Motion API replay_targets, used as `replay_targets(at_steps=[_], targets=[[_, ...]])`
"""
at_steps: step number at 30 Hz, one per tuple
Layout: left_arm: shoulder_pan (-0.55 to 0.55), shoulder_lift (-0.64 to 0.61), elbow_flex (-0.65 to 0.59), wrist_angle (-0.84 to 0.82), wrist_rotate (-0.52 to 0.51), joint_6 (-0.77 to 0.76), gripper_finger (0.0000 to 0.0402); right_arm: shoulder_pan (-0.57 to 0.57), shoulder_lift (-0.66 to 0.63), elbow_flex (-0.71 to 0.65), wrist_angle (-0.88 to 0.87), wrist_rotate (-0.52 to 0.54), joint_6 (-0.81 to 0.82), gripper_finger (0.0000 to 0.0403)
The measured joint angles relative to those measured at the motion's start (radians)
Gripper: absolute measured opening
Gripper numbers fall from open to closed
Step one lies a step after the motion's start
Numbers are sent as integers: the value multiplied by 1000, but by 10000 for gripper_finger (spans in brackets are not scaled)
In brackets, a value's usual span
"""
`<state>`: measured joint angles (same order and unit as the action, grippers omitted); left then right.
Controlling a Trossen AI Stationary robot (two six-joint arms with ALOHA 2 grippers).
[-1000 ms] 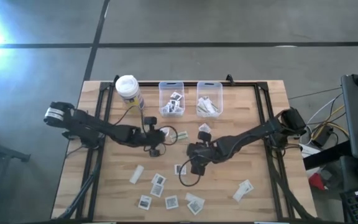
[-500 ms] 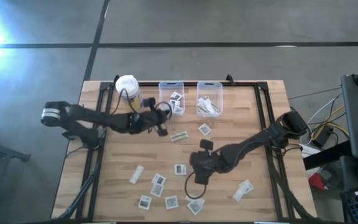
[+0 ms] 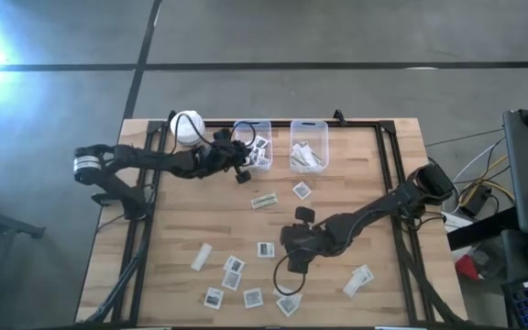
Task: Pick & Place First Aid Supplies
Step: Put the towelette pack into the left transparent bin, then put the bandage into the right transparent bin
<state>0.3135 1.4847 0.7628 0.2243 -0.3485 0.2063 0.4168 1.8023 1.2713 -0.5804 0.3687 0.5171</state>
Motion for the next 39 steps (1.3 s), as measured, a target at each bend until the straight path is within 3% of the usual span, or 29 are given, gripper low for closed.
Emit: replay_targets(at_steps=[10, 18, 26, 33, 39], targets=[[6, 76, 41, -1, -2, -29, 10, 0, 0, 0, 4, 0, 1, 72], [6, 59, 39, -3, -3, -31, 87, 0, 0, 0, 13, 0, 3, 83], [-5, -17, 45, -105, -4, -31, 163, 0, 0, 0, 24, 0, 1, 86], [-61, -138, 36, -213, -4, -32, 167, -6, 0, 0, 38, 0, -1, 81], [-171, -211, 35, -351, -1, -73, 167, -8, 0, 5, 36, 32, -5, 103]])
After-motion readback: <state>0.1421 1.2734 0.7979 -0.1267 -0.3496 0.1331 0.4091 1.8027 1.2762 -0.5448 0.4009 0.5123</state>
